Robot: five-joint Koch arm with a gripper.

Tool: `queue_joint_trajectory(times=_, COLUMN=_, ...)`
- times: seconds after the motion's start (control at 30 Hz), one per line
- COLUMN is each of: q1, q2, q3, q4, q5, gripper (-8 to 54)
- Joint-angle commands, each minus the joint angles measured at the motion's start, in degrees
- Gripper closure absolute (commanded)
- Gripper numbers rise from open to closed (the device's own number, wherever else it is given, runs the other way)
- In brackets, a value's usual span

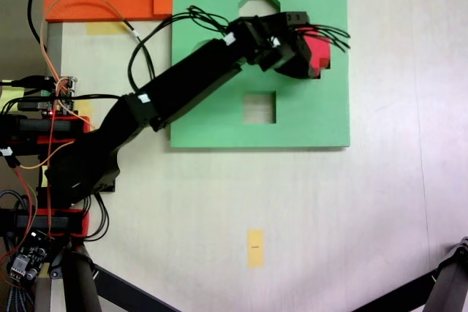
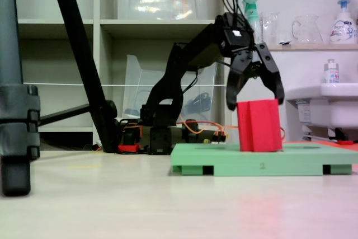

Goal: Put the cross columnar block into the corresponding hole

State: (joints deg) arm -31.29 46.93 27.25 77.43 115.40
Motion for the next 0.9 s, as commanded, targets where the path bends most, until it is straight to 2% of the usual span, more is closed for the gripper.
queue_joint_trajectory(times=0.0, q1=-1.14, q2=0.88, q3=-3.08, q4=-3.43, q5=-1.05, gripper=26.6)
queue_joint_trajectory(times=0.23, q1=-1.41, q2=-0.97, q3=-3.69, q4=-4.22, q5=-4.22, gripper=24.3)
queue_joint_trajectory(times=0.3, q1=-1.58, q2=-1.76, q3=-3.69, q4=-4.22, q5=-3.96, gripper=17.9)
queue_joint_trajectory(times=0.33, q1=-1.76, q2=-1.93, q3=-3.69, q4=-4.13, q5=-3.08, gripper=10.7)
queue_joint_trajectory(times=0.37, q1=-1.93, q2=-2.02, q3=-3.69, q4=-4.13, q5=-1.23, gripper=6.6)
queue_joint_trajectory(times=0.43, q1=-2.11, q2=-2.37, q3=-3.60, q4=-2.46, q5=1.32, gripper=5.8)
queue_joint_trajectory(times=0.47, q1=-2.11, q2=-2.37, q3=-3.60, q4=-1.32, q5=1.49, gripper=3.6)
queue_joint_trajectory(times=0.53, q1=-1.93, q2=-1.93, q3=-3.60, q4=0.35, q5=1.49, gripper=-4.7)
queue_joint_trajectory(times=0.57, q1=-1.93, q2=-1.14, q3=-3.60, q4=1.23, q5=1.58, gripper=-6.2)
queue_joint_trajectory(times=0.67, q1=-1.41, q2=4.39, q3=-3.78, q4=5.10, q5=0.35, gripper=-5.6)
queue_joint_trajectory(times=0.7, q1=-0.70, q2=8.00, q3=-3.78, q4=7.82, q5=-2.99, gripper=-4.7)
queue_joint_trajectory(times=0.73, q1=0.53, q2=11.78, q3=-3.69, q4=10.02, q5=-6.50, gripper=0.3)
queue_joint_trajectory(times=0.87, q1=2.99, q2=21.36, q3=-3.69, q4=11.60, q5=-27.33, gripper=0.6)
